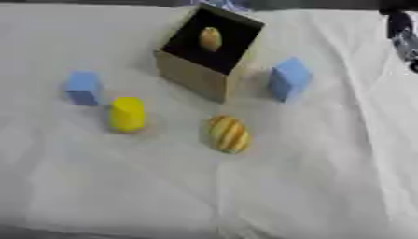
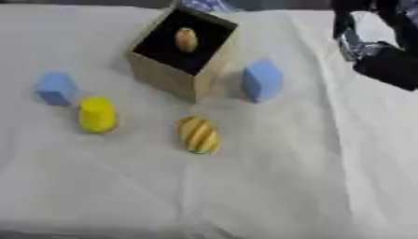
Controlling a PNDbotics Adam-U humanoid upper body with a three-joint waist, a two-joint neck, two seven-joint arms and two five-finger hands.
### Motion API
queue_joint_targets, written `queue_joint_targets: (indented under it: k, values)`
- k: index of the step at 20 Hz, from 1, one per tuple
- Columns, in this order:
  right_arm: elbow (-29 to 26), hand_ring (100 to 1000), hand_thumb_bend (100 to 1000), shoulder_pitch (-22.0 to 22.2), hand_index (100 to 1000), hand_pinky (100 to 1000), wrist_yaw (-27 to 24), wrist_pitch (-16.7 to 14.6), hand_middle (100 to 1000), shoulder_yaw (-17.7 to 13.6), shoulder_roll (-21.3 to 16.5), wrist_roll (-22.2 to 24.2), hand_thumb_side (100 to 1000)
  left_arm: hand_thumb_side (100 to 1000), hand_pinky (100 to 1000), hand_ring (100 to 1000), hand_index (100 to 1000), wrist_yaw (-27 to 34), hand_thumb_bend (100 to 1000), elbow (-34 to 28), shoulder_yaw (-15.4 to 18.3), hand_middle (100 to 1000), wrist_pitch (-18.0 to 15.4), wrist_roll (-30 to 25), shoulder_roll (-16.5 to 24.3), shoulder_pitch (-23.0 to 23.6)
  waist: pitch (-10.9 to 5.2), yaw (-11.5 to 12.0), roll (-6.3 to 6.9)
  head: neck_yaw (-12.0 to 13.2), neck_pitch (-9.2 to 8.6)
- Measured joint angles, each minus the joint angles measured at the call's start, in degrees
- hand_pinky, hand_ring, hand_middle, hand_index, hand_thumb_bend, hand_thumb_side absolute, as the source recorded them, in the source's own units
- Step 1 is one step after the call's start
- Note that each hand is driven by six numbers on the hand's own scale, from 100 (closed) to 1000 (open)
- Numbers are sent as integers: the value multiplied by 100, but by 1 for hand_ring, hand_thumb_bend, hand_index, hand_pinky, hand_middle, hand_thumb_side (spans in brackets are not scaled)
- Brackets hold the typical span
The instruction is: Pick up objects on the table and place them in the box.
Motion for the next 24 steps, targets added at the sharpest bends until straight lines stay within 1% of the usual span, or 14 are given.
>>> queue_joint_targets:
  k: [4, 5, 6, 10, 15, 20, 24]
  values:
    - [8, 818, 100, -182, 820, 902, 214, -90, 757, 235, -574, 205, 326, 580, 687, 621, 772, -2, 413, 0, 0, 594, 10, -10, 14, 4, -4, -2, -18, 5, 0]
    - [29, 818, 100, -232, 820, 902, 255, -115, 758, 298, -704, 262, 323, 580, 687, 621, 772, -3, 413, 0, 0, 594, 13, -13, 30, 4, -14, -2, -30, 4, 0]
    - [52, 828, 100, -281, 830, 901, 292, -146, 767, 357, -816, 320, 288, 581, 687, 621, 772, -3, 413, 0, 0, 593, 16, -16, 46, 7, -26, -2, -39, -3, 0]
    - [144, 845, 100, -522, 846, 902, 400, -337, 785, 624, -1141, 613, 279, 580, 687, 621, 772, -3, 413, 0, -5, 593, 26, -28, 49, 31, -42, 4, -48, -83, 0]
    - [270, 859, 100, -785, 861, 902, 539, -551, 799, 964, -1356, 1012, 329, 581, 687, 621, 772, -1, 412, 0, -17, 593, 41, -46, 49, 35, -51, 44, -43, -140, 0]
    - [539, 867, 100, -1097, 869, 900, 651, -753, 804, 1413, -1626, 1376, 384, 582, 687, 621, 771, 9, 410, 0, -22, 592, 56, -71, 74, 35, -58, 83, -38, -159, 0]
    - [813, 877, 100, -1419, 877, 901, 708, -970, 813, 1825, -1756, 1668, 481, 584, 687, 621, 770, 33, 409, 2, -56, 592, 52, -106, 98, 34, -58, 129, -56, -183, 1]
